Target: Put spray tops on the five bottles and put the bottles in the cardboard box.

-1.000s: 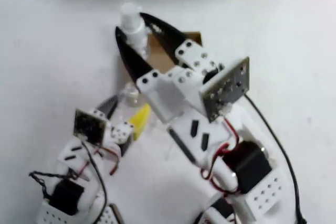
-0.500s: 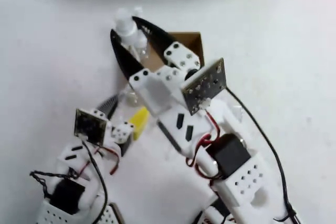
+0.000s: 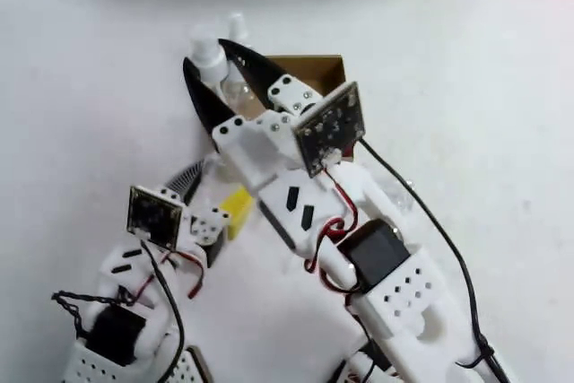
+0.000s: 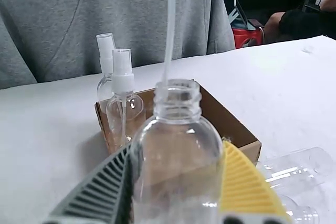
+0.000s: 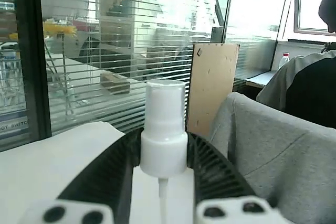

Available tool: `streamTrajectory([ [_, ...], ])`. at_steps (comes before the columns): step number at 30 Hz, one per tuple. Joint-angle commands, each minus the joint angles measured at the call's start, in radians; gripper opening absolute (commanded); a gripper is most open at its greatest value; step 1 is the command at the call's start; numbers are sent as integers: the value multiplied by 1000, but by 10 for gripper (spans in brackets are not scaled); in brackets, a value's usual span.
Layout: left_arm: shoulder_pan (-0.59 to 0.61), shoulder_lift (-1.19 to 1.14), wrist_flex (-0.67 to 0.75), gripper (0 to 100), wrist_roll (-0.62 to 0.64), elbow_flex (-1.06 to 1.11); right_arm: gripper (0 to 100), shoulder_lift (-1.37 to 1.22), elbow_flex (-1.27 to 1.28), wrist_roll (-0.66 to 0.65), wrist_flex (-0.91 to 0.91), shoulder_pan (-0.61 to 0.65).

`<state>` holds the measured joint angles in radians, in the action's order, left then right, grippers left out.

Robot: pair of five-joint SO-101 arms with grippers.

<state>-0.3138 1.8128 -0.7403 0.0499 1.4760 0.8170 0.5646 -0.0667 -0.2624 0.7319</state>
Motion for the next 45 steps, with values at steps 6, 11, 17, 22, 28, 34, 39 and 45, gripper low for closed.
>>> streamTrajectory([
  [6,-10,13,34,20,9,-14,15,10,-12,26,-31,5],
  [11,19,13,40,20,9,-14,15,15,-74,23,-39,2],
  [17,56,13,77,20,11,3,15,7,-233,20,-145,2],
  [22,53,13,77,20,11,2,15,7,-236,25,-183,4],
  [28,53,13,77,20,11,3,15,8,-226,26,-177,5],
  [34,53,13,77,20,11,3,15,5,-227,18,-113,4],
  [39,53,13,77,20,11,3,15,-33,-227,18,-62,2],
  [45,59,13,75,20,11,5,15,-68,-218,25,-65,-1],
])
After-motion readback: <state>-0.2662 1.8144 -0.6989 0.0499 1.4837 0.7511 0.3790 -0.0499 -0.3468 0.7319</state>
